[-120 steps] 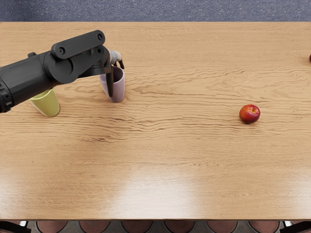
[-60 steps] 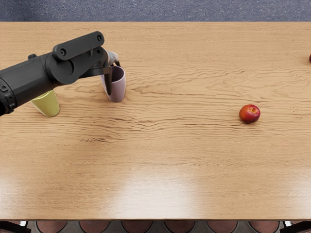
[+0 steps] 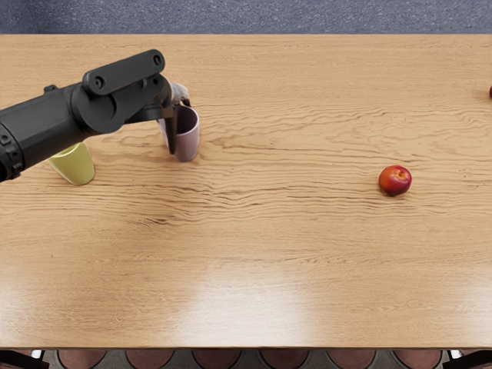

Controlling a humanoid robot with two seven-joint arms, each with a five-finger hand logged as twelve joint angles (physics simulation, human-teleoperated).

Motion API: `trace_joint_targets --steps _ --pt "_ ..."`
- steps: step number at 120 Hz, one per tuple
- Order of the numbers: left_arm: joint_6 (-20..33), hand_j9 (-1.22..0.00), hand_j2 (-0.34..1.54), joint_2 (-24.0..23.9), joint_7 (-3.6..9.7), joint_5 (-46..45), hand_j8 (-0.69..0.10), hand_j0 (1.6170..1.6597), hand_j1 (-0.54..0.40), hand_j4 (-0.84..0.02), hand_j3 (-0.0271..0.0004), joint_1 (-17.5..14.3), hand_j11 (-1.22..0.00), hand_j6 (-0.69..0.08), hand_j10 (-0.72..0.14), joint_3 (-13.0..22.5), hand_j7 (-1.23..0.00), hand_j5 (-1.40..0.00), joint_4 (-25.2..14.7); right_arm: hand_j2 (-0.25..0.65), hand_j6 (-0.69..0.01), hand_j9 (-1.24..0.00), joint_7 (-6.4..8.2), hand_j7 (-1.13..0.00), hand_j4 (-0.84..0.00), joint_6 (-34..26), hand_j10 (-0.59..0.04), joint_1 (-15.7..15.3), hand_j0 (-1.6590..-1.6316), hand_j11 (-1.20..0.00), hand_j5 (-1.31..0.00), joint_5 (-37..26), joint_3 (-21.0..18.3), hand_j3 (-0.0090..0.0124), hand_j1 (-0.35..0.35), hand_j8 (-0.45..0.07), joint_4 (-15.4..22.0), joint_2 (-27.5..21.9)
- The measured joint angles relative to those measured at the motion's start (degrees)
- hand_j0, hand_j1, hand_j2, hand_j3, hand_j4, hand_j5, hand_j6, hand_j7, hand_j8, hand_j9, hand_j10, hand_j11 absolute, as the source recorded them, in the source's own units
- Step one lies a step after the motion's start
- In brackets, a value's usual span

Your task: Pick up cup and place in cup with left hand

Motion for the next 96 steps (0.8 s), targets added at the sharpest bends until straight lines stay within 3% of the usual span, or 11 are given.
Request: trace_joint_targets --steps 9,24,37,67,84,96 --pt "-0.57 -0.62 0.22 0.12 0.03 -0.40 -0.323 1.6584 -0.156 -0.339 -0.0001 -0.38 -0.62 -0.234 -0.464 -0.12 -0.63 -0.61 -0.20 -0.006 -0.031 -0.04 0.02 -0.04 -0.031 0.00 -0.031 0.14 -1.6581 -0.04 -0.04 0.00 -0.02 0.0000 -0.312 -0.031 0.00 0.00" --pt "-1.89 -0.65 0.20 2.29 0.16 -1.68 -0.265 1.6580 -0.220 -0.255 0.0000 -1.71 -0.65 -0.183 -0.487 -0.36 -0.66 -0.65 -1.79 -0.006 -0.031 -0.04 0.03 -0.04 -0.031 0.00 -0.031 0.25 -1.6581 -0.04 -0.04 0.00 -0.04 0.0000 -0.312 -0.031 0.00 0.00" --pt "-2.49 -0.67 0.16 4.13 0.19 -2.75 -0.287 1.6575 -0.201 -0.246 0.0001 -2.88 -0.68 -0.166 -0.499 -0.40 -0.69 -0.69 -3.50 -0.006 -0.031 -0.04 0.03 -0.04 -0.031 0.00 -0.031 0.30 -1.6581 -0.04 -0.04 0.00 -0.04 0.0000 -0.312 -0.031 0.05 0.00" --pt "-6.52 -0.71 0.12 8.52 0.21 -5.14 -0.224 1.6565 -0.236 -0.175 0.0001 -7.43 -0.71 -0.105 -0.515 -0.32 -0.72 -0.72 -4.67 -0.006 -0.031 -0.04 0.04 -0.04 -0.031 0.00 -0.031 0.36 -1.6581 -0.04 -0.04 0.00 -0.05 0.0000 -0.312 -0.031 0.23 0.00" --pt "-9.33 -0.71 0.07 11.23 0.20 -6.12 -0.250 1.6580 -0.200 -0.195 0.0001 -9.30 -0.71 -0.121 -0.530 -0.23 -0.71 -0.72 -4.74 -0.007 -0.031 -0.04 0.04 -0.04 -0.031 0.00 -0.031 0.41 -1.6581 -0.04 -0.04 -0.03 -0.05 0.0000 -0.312 -0.031 0.32 0.00" --pt "-11.98 -0.71 0.08 14.37 0.22 -7.32 -0.239 1.6577 -0.224 -0.197 0.0002 -10.85 -0.72 -0.135 -0.533 -0.21 -0.72 -0.73 -4.78 -0.007 -0.031 -0.04 0.04 -0.04 -0.031 0.00 -0.031 0.42 -1.6581 -0.04 -0.04 -0.01 -0.05 0.0000 -0.312 -0.031 0.34 0.00"
